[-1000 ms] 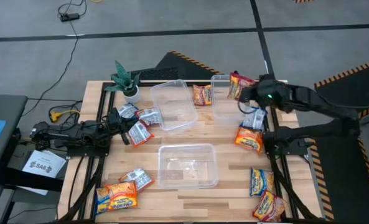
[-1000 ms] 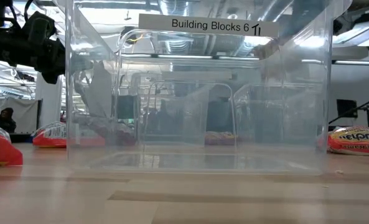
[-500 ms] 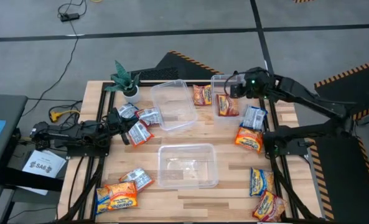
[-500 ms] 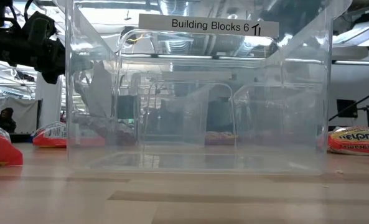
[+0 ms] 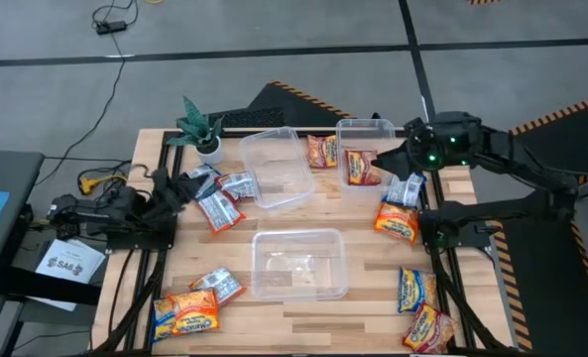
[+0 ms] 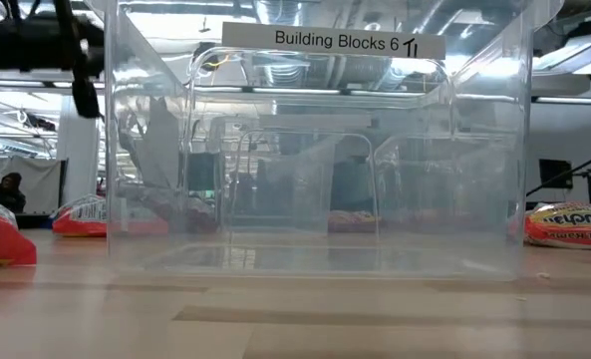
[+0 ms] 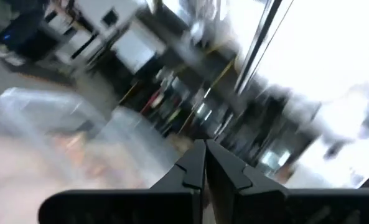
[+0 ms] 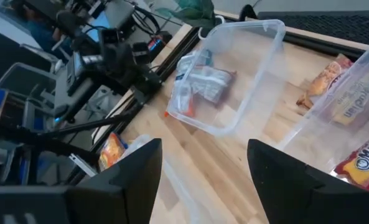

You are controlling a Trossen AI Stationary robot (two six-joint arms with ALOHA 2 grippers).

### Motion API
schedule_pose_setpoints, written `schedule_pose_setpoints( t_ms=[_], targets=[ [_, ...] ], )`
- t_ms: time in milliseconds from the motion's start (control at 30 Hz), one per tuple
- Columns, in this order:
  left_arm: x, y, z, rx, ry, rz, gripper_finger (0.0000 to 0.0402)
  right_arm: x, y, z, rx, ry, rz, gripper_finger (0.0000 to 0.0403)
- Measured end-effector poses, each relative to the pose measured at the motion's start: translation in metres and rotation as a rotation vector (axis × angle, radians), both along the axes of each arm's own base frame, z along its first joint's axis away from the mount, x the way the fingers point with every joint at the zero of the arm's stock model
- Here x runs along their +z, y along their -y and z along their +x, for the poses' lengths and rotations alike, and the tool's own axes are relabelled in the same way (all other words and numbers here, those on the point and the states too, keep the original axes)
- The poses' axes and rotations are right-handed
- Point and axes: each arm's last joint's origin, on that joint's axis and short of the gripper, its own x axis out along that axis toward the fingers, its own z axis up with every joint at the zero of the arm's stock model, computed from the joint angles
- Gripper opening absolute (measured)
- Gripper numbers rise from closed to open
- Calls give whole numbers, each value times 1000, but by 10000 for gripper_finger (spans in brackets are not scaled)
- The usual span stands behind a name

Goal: Sort Maruchan noodles
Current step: Put the middle left red bag into the top right transparent bin

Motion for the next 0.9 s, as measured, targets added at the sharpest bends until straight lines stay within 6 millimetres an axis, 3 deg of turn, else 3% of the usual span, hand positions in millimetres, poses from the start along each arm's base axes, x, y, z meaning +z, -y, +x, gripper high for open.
schedule_pose_setpoints(
  t_ms=[133,300,433,600,900],
  targets=[
    [30,0,2,-31,-108,-13,20,0,-3,-1,-25,-4,-26,259],
    [52,-3,13,12,-610,-132,90,-1,0,2,-58,-18,-34,259],
    [45,-8,25,39,-957,-285,155,-3,2,5,-65,-31,-31,259],
    [24,-22,53,38,-1200,-365,216,-4,2,8,-65,-40,-28,260],
    [-1,-61,92,-55,-1380,-212,247,-6,3,11,-60,-53,-24,260]
  ],
)
